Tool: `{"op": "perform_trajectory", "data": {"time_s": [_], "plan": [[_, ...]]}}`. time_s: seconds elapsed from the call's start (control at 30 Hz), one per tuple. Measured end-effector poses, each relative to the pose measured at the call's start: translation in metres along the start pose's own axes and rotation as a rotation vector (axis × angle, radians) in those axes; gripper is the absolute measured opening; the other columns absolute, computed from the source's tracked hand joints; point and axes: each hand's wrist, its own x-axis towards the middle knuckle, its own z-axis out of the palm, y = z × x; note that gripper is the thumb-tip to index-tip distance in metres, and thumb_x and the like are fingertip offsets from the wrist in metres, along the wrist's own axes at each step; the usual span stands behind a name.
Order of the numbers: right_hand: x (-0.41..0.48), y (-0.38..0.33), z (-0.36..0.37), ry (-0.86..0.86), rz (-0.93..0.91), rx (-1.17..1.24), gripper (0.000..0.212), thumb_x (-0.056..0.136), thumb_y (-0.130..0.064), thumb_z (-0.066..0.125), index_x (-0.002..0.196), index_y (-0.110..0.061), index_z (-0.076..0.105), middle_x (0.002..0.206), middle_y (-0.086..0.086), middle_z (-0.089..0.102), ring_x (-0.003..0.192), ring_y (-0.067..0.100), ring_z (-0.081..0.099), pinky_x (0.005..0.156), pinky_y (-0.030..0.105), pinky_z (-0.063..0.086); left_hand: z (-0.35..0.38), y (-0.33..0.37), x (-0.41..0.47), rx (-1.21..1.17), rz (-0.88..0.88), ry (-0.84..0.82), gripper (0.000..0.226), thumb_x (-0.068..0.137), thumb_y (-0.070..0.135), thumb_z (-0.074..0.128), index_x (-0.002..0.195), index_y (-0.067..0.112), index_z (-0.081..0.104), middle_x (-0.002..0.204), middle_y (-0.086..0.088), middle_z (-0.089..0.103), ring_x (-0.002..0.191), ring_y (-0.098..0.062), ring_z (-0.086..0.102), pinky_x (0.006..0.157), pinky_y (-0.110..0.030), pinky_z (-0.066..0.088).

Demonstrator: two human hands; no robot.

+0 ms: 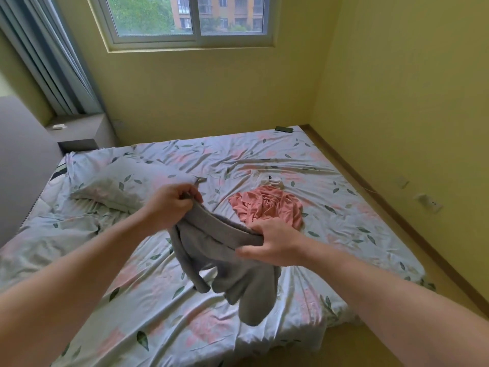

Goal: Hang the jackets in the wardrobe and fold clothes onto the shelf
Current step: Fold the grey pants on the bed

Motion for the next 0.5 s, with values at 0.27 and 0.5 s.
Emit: {"op": "perform_trajectory", "data": {"time_s": [0.27, 0.5], "plan": [[-0.011, 0.008, -0.007, -0.305, -0.318, -0.85, 0.027, 0.084, -0.043, 0.058, 0.086, -0.018, 0.07, 0.072, 0.003, 0.062, 0.068, 0.03, 0.061, 0.062, 0.038, 0.056, 0.099, -0.044, -0.048, 0.265, 0.2, -0.437, 0.036, 0.078, 0.01, 0.065, 0.101, 0.036, 0.075, 0.135, 0.002, 0.06, 0.113, -0.015, 0.063, 0.094, -0.031, 0.051], [-0.036, 0.032, -0.01, -0.334, -0.364, -0.875, 0.022, 0.084, -0.029, 0.055, 0.075, -0.015, 0.069, 0.064, 0.002, 0.063, 0.066, 0.028, 0.059, 0.068, 0.04, 0.057, 0.16, -0.051, -0.07, 0.305, 0.439, -0.404, 0.035, 0.088, 0.008, 0.053, 0.113, 0.031, 0.063, 0.166, 0.023, -0.01, 0.096, -0.028, 0.071, 0.064, -0.034, 0.053]]}}
